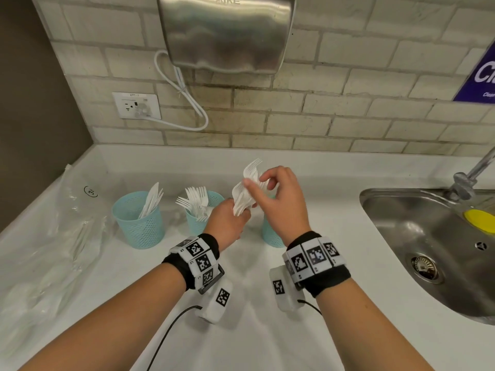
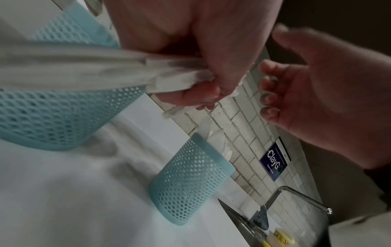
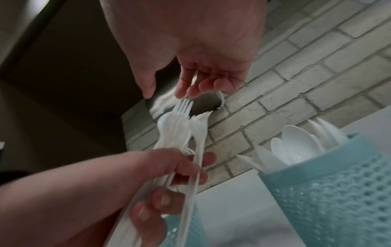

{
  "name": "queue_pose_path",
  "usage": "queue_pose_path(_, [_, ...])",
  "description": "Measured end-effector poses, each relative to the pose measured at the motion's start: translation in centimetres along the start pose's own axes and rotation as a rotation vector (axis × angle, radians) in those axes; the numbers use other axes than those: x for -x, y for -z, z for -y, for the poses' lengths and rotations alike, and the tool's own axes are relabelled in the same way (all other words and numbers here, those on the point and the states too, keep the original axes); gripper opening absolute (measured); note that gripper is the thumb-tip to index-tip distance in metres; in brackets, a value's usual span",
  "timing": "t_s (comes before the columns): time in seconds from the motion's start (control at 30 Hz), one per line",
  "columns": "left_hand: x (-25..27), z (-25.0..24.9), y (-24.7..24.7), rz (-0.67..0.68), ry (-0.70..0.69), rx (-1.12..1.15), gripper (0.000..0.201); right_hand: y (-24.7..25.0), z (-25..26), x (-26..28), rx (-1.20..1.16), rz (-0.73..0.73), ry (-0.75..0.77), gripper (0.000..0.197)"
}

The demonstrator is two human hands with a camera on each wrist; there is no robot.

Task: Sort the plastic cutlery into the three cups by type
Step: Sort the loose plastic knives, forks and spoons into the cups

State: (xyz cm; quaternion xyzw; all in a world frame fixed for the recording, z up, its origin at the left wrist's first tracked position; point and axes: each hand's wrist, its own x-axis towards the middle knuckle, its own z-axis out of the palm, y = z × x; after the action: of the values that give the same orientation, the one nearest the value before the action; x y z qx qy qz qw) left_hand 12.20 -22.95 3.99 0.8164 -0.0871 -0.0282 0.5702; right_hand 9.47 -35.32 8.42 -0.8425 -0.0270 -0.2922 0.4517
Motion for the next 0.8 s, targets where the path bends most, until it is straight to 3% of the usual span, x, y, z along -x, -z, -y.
queue_pose_path(0.07, [0.1,-0.2,-0.1,-0.017,-0.004,-0.050,0.008,-0.7,0.2,0.4,0.051,0.053,-0.027,0.037])
queue_pose_path(0.2, [0.4,-0.4,0.0,0.005,0.015,-0.005,0.009,-1.0,-0.2,0.2,-0.063,0.038,-0.157,0.020])
queue_pose_path(0.33, [0.5,-0.6,0.4,0.060,0.071,0.084,0.010,-0.7,-0.1,-0.1,-0.018,0.031,-0.149,0.010])
queue_pose_path(0.4, [0.7,-0.6,0.5,0.113,0.094,0.160,0.002,-0.7,-0.1,-0.3,-0.004,0.027,-0.158,0.010])
queue_pose_path(0.6, [0.9,0.0,1.0,0.092,0.041,0.218,0.011,-0.8,-0.3,-0.8,0.090,0.038,-0.124,0.020])
queue_pose_path(0.8, [0.5,0.6,0.7,0.082,0.018,0.209,0.019,2.2,1.9,-2.6,-0.143,-0.206,-0.087,0.019])
